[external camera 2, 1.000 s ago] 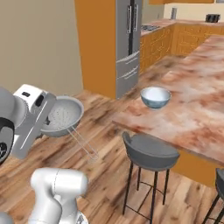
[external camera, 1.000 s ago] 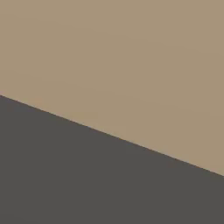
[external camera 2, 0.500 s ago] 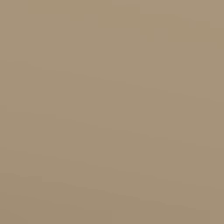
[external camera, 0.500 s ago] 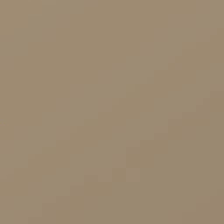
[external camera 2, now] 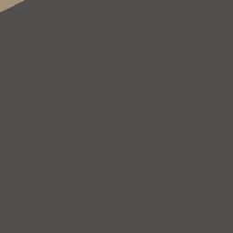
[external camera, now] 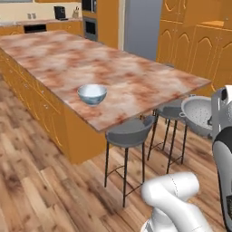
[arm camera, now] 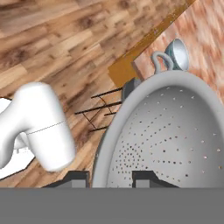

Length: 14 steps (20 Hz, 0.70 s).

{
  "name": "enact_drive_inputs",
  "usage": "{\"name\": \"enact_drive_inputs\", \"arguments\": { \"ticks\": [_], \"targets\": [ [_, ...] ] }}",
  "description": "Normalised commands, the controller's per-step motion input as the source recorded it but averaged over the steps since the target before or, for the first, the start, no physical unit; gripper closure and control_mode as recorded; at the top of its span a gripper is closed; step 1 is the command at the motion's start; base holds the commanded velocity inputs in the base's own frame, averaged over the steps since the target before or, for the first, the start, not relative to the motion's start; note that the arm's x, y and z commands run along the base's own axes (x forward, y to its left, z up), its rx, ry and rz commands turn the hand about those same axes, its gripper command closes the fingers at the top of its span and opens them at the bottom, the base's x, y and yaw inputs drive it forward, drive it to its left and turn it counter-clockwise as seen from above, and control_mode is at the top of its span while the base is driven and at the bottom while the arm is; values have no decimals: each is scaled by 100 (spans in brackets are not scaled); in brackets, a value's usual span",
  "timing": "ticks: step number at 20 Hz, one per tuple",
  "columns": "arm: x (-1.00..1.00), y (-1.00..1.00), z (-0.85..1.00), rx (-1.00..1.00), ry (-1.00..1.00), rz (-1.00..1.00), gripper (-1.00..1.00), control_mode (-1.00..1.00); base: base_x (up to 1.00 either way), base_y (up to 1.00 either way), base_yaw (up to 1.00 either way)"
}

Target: Open the cabinet and setup a tea strainer by placing it in the bowl upright.

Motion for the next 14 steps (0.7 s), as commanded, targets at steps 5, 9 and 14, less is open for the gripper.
{"name": "enact_drive_inputs", "arguments": {
  "ticks": [5, 9, 14],
  "targets": [
    [0, 0, 0, 0, 0, 0, 100, 100, -10, 100, -50],
    [0, 0, 0, 0, 0, 0, 100, 100, 0, 100, -47],
    [0, 0, 0, 0, 0, 0, 100, 100, 0, 100, -41]
  ]
}}
